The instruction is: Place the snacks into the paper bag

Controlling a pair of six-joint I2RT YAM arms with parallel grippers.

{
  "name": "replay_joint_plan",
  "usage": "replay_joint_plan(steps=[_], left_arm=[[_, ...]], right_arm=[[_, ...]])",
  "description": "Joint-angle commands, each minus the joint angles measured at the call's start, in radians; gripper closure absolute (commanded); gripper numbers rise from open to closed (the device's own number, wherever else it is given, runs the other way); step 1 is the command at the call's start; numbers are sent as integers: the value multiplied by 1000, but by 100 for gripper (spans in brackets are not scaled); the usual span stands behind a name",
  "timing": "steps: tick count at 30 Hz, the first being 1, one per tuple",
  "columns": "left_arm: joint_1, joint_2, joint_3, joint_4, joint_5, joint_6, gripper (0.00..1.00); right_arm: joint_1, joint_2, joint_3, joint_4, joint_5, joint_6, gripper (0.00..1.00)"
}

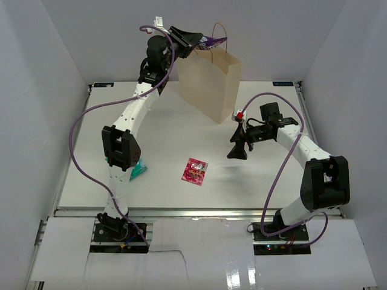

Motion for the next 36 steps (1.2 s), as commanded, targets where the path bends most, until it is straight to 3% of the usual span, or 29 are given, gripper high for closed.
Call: replay_joint_plan(steps=[1,24,32,36], left_arm=[[-9,-114,0,22,3,6,62],[-9,-115,-2,29,14,-10,36],[-10,-117,0,34,20,-11,34],[-9,-135,24,9,15,65,34]], right_arm=[[6,-27,1,18,-24,8,2],[9,-24,2,17,-20,8,2],[9,-29,2,15,-17,6,2],[14,-24,19,-17,-24,-44,2]])
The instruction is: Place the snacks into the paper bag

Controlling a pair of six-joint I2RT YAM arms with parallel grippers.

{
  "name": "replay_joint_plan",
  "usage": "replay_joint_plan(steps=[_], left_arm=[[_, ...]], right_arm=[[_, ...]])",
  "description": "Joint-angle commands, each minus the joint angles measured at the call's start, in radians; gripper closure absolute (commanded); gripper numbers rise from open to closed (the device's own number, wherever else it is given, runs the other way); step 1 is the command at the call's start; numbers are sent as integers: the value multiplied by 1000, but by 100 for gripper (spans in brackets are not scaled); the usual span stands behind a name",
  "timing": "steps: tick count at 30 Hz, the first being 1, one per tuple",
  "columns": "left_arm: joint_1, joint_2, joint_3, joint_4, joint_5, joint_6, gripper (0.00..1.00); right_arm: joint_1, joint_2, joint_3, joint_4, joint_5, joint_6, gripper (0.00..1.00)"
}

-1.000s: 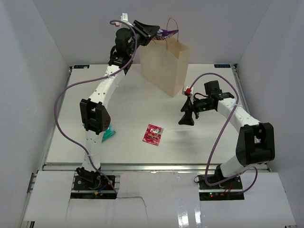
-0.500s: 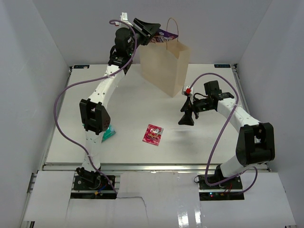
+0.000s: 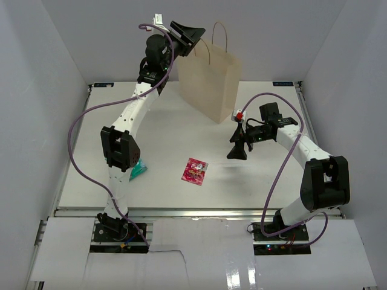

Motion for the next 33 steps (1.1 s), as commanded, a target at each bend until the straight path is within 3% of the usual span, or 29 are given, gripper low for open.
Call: replay_joint_plan(steps=[1,5,7,12,14,19,22,24,28,33], left_arm=[[-5,-127,30,-23,5,82,34],[-3,-198,7,-71,-8,211,33],[-1,-260,-31,-106,-28,299,32],[-1,-405,-126,-248,-119,511,29],[-1,-512,-235,-308,-183,605,27],[5,-797,-582,-348,-356,703,17],[11,-967,-804,-425,-465,702,16],[12,-1081,-884,-504,-501,667,16],[12,-1259,-1068,-635,-573,573,15],[12,-1458,-1271,-736,-616,440,15]], right_arm=[[11,-21,27,-40,-32,-78,2],[49,-4,68,-232,-90,-300,3],[73,0,86,-287,-99,-433,10],[177,39,106,-476,-99,-743,10],[215,57,102,-524,-116,-927,10],[382,133,148,-490,-23,-971,10],[488,172,151,-288,96,-812,10],[542,201,166,-65,225,-542,8],[550,288,269,114,304,-169,2],[599,246,142,283,515,159,3]])
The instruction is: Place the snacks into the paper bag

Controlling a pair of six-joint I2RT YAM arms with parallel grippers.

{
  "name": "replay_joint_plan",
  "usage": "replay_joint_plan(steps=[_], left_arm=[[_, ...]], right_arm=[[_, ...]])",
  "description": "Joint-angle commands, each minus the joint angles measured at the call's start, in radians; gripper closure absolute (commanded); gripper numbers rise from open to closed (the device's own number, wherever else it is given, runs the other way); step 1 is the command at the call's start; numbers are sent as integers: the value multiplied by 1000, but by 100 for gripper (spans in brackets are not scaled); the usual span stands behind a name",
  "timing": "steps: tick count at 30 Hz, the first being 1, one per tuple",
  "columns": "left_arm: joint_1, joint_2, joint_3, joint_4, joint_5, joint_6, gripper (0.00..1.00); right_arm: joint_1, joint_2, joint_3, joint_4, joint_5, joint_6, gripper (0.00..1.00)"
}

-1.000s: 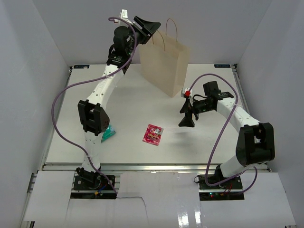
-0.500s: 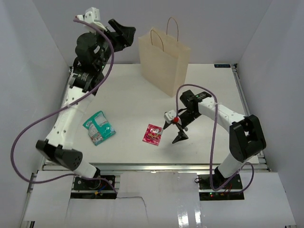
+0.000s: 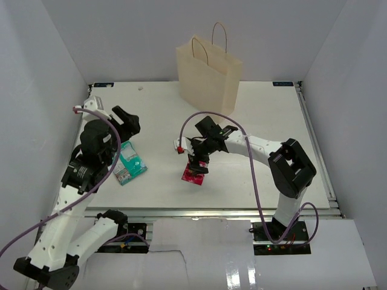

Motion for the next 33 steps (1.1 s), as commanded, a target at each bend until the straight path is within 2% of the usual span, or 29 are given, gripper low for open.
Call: replay_joint_plan(steps=[1,2,6,12,17,33], left_arm=[[5,-99,-81,-117,-64,-110,15],[6,-122,-113,-125,-66,-131,15],[5,-131,-154,-125,-52,-156,15],[5,-82,-150,-111,-20,-170,15],[5,-82,-147,-108,-6,-177,15],[5,-118,-177,-117,8,-197,15]], right_arm=[[35,-49,-65,172,205,383,3],[41,-47,-79,191,284,506,3],[49,-69,-117,146,317,630,6],[66,-86,-157,195,466,678,8],[66,-32,-90,187,544,704,9],[68,37,-99,221,501,728,3]])
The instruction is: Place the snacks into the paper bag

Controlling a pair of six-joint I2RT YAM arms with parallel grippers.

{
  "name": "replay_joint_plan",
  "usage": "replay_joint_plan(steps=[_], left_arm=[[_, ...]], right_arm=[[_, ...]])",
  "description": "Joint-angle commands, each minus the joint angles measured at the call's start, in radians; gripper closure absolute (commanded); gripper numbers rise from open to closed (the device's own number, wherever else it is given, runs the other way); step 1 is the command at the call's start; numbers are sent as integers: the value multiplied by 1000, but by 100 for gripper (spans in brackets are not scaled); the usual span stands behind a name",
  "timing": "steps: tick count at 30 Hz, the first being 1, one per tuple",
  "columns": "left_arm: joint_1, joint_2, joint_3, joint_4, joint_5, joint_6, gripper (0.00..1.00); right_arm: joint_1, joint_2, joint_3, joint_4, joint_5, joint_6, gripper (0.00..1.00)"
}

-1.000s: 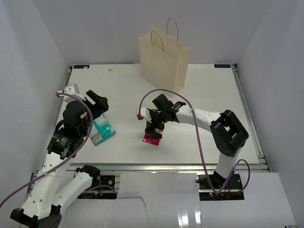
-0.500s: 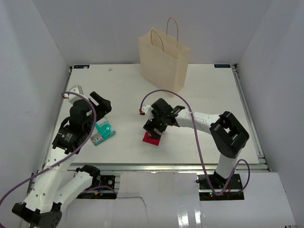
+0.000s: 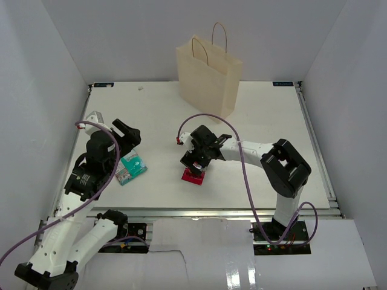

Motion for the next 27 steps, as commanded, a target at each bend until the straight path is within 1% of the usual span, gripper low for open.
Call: replay_joint_plan(steps=[1,7,12,13,16,18,21,22,25,27], left_arm=[[5,1,-3,-5,15,-7,15],[5,-2,-9,-3,21,-8,15],[5,-16,-17,-6,23,-14,15],[5,-16,-18,-8,23,-17,15],[5,-22,-20,-11,21,-20,15],[5,-25,-23,-11,20,-22,15],[5,-27,-25,-11,18,-23,15],[5,-25,-25,-11,18,-23,15],[5,-24,-26,-11,18,-23,15],[5,-22,-28,-9,18,-23,15]], right_arm=[[5,16,5,41,-13,19,3],[15,42,0,34,-38,14,3],[26,51,-12,33,-29,11,0],[28,53,-17,33,-27,11,6],[29,51,-20,27,-26,11,12],[31,51,-25,23,-33,10,20],[32,50,-31,17,-47,13,27],[31,50,-29,17,-50,11,32],[31,47,-28,12,-56,11,39],[29,42,-20,7,-64,13,47]])
